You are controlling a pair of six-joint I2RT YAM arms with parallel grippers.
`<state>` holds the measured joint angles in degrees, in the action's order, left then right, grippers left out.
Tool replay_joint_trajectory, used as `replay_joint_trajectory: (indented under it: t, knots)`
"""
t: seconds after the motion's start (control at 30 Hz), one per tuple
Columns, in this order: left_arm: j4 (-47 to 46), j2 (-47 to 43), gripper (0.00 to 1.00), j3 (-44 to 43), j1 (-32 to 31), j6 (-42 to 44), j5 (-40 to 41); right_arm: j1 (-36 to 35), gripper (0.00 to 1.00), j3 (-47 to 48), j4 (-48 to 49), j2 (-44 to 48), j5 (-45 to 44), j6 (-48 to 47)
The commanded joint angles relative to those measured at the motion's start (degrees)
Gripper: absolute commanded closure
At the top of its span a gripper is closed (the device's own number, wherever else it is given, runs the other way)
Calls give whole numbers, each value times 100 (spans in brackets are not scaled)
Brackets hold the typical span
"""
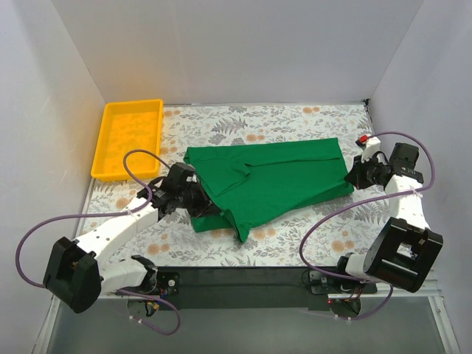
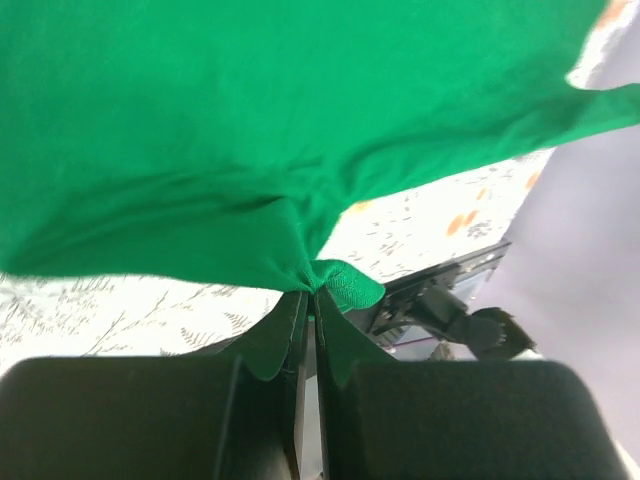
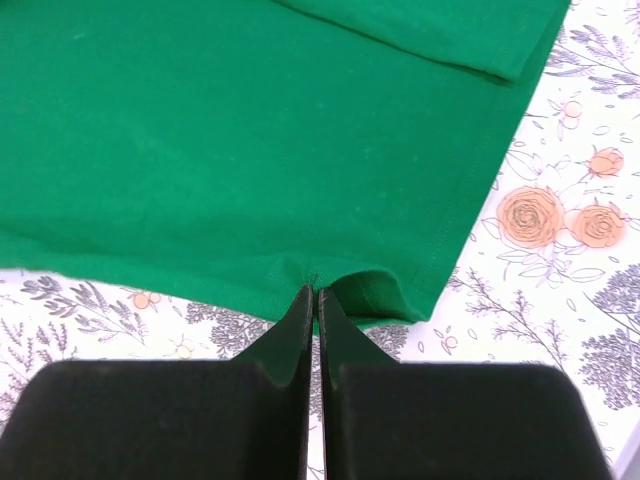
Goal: Fold and stack the t-shirts
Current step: Fold the tshirt
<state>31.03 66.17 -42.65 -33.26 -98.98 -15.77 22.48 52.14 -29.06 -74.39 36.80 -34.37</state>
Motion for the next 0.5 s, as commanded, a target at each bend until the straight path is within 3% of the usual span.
replay_joint_trajectory:
  t: [0.0,0.3,0.47]
  knots:
    - [-369,45,100,-314,336,309,-321,11,99,174,-118,-31,249,-26]
    - [-1344,-52,100,2,1241,-183,-813,20,99,86,-100,-286,205,-8]
    - [-1749,526,100,-111,1550,-183,-1086,11,99,191,-65,-532,275,18]
